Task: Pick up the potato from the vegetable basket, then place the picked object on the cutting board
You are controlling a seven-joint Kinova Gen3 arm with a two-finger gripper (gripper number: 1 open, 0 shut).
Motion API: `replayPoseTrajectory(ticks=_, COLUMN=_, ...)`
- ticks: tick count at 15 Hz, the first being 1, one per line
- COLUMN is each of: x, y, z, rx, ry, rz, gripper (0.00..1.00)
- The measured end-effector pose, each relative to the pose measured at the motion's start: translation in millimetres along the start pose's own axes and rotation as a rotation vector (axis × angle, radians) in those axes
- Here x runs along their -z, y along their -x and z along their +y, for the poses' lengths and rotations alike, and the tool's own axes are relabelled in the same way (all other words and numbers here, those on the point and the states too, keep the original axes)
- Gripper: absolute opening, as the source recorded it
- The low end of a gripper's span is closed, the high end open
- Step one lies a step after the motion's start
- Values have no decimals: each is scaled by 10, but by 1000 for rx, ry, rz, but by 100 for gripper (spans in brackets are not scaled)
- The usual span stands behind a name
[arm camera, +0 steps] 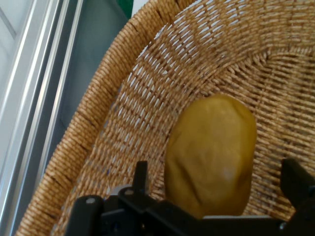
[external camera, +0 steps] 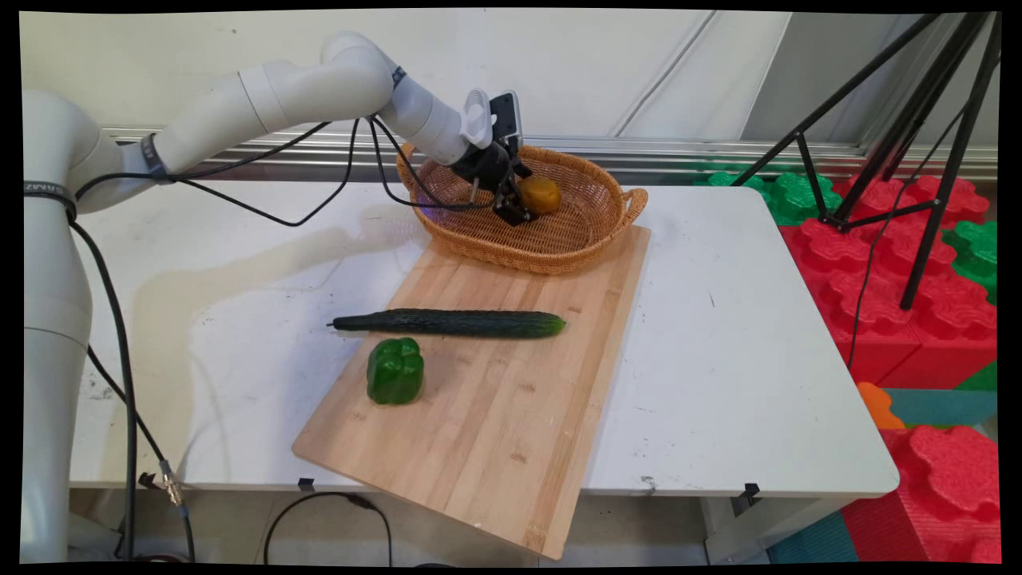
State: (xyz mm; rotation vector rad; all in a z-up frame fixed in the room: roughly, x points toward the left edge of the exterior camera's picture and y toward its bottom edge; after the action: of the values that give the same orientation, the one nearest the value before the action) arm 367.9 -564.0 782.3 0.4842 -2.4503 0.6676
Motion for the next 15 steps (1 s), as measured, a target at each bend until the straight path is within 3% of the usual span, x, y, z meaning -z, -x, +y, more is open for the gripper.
replayPoseTrajectory(ticks=2, x=-22, y=2, z=-2, rx=-3, ry=0, rz=1, gripper=100)
replayPoseTrajectory(ticks=3, x=-31, y=5, z=-4, rx=-4, ry=1, rz=1, gripper=0)
replayPoseTrajectory(ticks=9, x=-12, y=8, z=-21, rx=-15, ry=-1, rz=2, gripper=0)
replayPoseTrajectory(ticks=15, x=219, y=-21, z=-43, rx=-3, ry=-15, rz=20, gripper=0)
